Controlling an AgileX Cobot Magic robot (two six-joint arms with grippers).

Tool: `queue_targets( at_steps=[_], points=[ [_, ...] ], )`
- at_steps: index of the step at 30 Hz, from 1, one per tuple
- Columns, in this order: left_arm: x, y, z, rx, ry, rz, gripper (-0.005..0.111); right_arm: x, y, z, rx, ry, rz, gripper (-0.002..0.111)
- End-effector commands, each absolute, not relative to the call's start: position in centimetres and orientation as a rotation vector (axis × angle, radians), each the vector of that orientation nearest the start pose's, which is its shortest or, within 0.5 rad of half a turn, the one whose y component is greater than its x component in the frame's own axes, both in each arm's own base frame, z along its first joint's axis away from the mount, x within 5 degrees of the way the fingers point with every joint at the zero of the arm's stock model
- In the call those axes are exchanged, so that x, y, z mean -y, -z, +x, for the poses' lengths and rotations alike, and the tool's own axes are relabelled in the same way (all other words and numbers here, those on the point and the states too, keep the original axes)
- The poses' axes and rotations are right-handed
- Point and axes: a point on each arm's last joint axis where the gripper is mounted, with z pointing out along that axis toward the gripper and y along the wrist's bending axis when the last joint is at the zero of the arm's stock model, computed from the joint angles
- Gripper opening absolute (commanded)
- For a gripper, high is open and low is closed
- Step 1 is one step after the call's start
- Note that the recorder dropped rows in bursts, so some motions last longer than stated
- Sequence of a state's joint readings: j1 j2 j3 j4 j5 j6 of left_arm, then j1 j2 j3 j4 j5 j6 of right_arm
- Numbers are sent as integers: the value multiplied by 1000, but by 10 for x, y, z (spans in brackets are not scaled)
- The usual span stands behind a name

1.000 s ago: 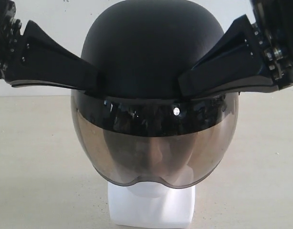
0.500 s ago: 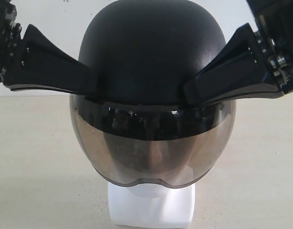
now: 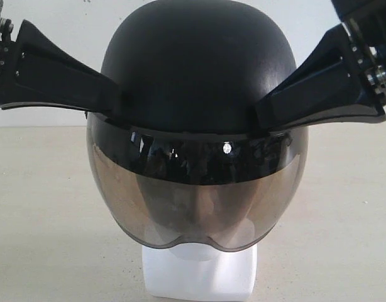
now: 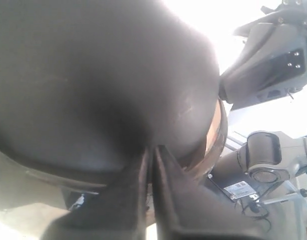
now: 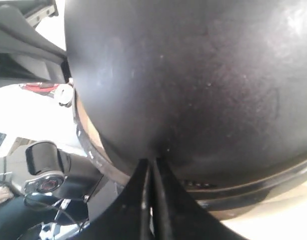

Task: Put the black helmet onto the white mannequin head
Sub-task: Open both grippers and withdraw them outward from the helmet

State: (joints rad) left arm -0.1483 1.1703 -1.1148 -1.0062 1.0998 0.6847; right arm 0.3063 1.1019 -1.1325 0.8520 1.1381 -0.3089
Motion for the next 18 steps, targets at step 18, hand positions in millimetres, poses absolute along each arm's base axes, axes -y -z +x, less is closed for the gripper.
queue_targets(
  at_steps=[18],
  points=[
    [85, -415, 167, -2168, 842, 632, 4, -101, -414, 137, -2232, -993, -513, 0]
  ],
)
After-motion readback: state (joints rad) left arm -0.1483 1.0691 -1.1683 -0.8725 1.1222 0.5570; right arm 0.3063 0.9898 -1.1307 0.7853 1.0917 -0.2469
